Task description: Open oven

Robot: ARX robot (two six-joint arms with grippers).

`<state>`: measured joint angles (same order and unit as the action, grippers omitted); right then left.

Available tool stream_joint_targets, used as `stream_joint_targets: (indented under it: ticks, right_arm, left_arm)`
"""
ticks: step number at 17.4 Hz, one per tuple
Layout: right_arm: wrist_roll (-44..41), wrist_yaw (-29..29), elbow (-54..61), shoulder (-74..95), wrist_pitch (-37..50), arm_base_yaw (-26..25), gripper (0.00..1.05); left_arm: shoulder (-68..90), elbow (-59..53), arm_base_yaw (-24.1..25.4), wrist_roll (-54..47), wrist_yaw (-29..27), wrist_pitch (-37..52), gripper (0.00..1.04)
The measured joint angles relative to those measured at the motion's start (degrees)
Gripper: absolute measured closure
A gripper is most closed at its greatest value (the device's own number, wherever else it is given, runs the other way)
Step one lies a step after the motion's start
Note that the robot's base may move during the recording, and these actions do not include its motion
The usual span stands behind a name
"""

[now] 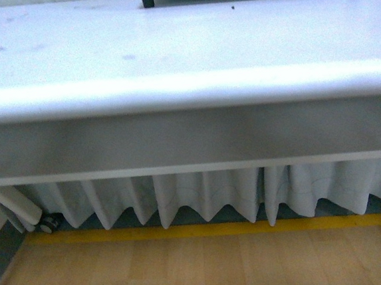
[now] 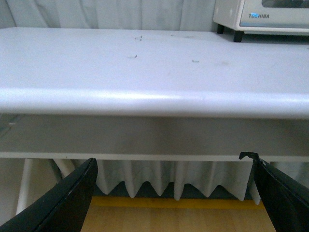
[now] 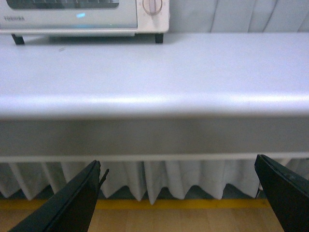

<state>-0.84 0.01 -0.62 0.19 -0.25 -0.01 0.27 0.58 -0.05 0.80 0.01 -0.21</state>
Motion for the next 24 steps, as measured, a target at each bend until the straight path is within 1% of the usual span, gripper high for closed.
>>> stream_joint_targets:
  ticks: [24]
  right_arm:
    - [0.0,0.0,0.0,0.0,0.0,0.0,0.07]
  left_arm:
    - [0.0,0.0,0.0,-0.2,0.0,0.0,0.07]
